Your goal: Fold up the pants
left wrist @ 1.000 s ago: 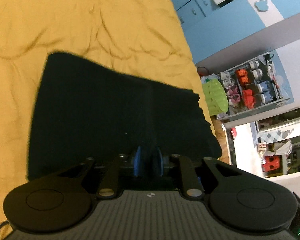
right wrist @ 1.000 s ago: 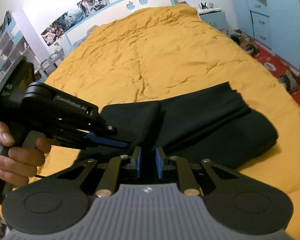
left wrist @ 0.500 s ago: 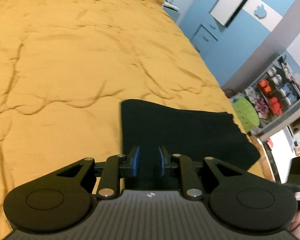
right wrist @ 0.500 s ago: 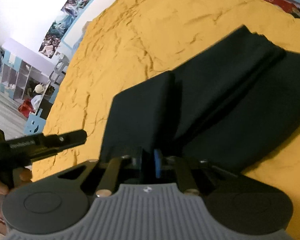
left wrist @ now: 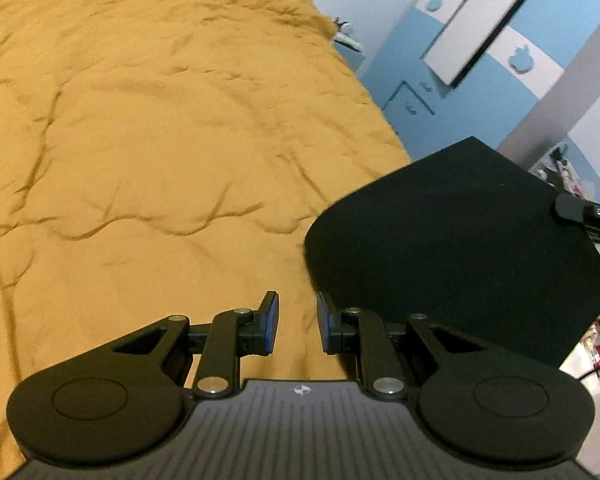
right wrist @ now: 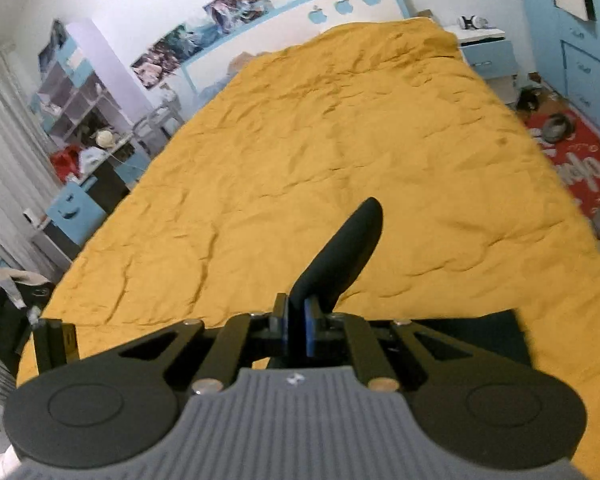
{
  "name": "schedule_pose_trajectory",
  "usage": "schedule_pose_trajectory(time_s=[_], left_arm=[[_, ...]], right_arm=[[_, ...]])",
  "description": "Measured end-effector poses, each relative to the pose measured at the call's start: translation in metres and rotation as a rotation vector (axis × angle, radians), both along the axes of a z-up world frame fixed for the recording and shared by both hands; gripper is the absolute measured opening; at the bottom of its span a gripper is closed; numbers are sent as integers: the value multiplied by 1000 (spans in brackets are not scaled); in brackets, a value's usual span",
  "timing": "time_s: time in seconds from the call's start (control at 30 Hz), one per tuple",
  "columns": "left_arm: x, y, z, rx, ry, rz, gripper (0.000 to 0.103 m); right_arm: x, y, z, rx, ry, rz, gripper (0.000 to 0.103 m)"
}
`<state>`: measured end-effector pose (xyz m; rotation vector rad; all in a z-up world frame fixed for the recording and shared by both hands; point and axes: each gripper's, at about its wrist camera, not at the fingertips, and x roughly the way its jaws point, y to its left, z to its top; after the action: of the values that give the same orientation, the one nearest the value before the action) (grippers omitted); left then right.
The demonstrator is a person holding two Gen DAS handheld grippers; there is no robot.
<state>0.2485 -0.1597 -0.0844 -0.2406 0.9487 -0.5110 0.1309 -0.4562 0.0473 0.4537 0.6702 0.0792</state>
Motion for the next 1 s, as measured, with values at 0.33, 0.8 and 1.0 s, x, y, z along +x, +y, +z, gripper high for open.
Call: schedule_pose_trajectory(time_s=[0.33, 0.8, 1.0], left_arm=[[17, -64, -19, 5, -26, -136, 14], [22, -111, -69, 69, 16, -201, 14], [2, -104, -44, 91, -36, -219, 14]], right_arm=[[-16, -93, -43, -10, 173, -121, 2], [-15, -128, -155, -50, 310, -184, 2], [-31, -111, -137, -159, 249, -182, 13]])
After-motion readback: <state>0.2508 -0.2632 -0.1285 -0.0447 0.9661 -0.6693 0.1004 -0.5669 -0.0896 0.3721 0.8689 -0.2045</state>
